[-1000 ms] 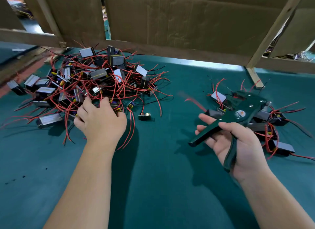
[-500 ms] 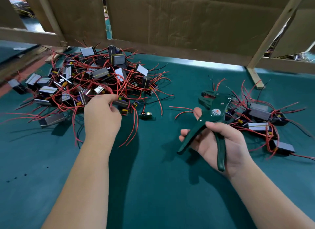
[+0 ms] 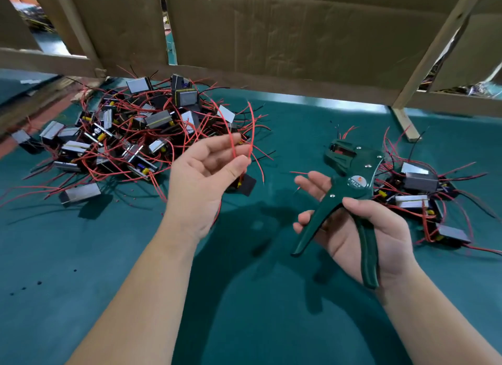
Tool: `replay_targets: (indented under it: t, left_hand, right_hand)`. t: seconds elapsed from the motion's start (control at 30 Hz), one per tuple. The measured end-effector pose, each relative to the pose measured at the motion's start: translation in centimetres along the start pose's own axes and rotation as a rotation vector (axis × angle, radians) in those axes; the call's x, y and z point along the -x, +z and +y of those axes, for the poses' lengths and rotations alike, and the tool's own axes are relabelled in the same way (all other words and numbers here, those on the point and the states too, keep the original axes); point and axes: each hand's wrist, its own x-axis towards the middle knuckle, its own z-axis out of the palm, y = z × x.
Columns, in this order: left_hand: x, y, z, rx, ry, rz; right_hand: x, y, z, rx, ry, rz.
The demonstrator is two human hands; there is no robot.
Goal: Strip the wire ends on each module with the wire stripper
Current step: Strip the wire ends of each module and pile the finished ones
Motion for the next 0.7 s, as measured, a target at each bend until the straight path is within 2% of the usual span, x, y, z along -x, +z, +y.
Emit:
replay_targets:
  t: [0.17,0.3,0.5,0.57,0.7]
  left_hand:
    - [0.7,1.6,-0.4,0.265,-0.170,-0.036]
    - [1.5,2.9,-0.8,0.444,-0.278,-0.040]
    - [1.1,2.8,-0.6,0.562,-0.449,-0.105]
    - [1.0,2.6,-0.6,0.530,-0.471,-0.096]
    - [1.1,2.8,-0.7,0.324,-0.458,-0.002]
  right_hand:
    - [0.3,0.3,0.2,0.040,0.042,-0.143]
    - [0.6,0.8,0.7,0.164,0.160,-0.230]
    - [0.3,1.3,1.5,0.127,0.176,-0.163]
    - [0.2,1.3,1.4,0.104,0.157,-0.146]
    - [0.1,1.2,1.3,0.092,0.104,-0.112]
